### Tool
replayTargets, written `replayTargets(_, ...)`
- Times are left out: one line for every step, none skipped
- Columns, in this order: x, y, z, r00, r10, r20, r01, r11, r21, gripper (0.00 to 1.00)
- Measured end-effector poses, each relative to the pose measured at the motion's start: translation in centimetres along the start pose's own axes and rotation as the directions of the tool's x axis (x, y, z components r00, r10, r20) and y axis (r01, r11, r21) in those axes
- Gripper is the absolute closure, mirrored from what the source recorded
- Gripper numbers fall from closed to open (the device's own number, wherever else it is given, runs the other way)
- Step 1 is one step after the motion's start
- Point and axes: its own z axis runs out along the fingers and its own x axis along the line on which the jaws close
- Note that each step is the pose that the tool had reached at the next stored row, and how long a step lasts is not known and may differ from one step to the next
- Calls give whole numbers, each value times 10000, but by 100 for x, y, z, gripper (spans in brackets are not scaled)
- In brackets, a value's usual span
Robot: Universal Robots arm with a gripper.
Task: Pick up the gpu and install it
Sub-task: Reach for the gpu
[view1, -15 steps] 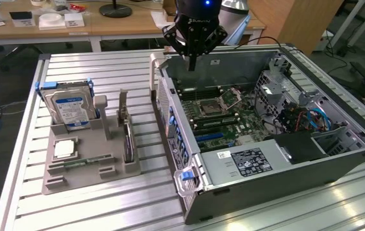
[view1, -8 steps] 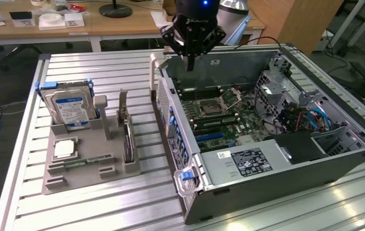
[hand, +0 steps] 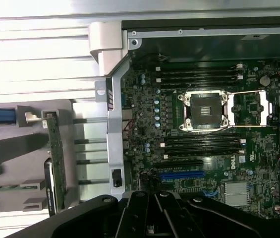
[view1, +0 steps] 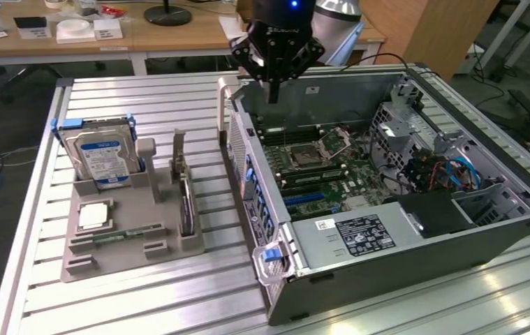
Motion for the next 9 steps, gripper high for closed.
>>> replayTargets(7, 0, 0, 10000, 0, 0, 0, 10000, 0, 89)
replayTargets(13, -1, 0, 10000, 0, 0, 0, 10000, 0, 89)
replayTargets(20, -1, 0, 10000, 1, 0, -1, 10000, -1, 89)
replayTargets(27, -2, 0, 10000, 1, 0, -1, 10000, 0, 89)
replayTargets(34, -3, 0, 10000, 0, 0, 0, 10000, 0, 89)
replayTargets(41, -3, 0, 10000, 0, 0, 0, 10000, 0, 89)
replayTargets(48, -4, -1, 10000, 0, 0, 0, 10000, 0, 89)
replayTargets(55, -4, -1, 10000, 1, 0, -1, 10000, 0, 89)
replayTargets(61, -4, -1, 10000, 1, 0, -1, 10000, 0, 89)
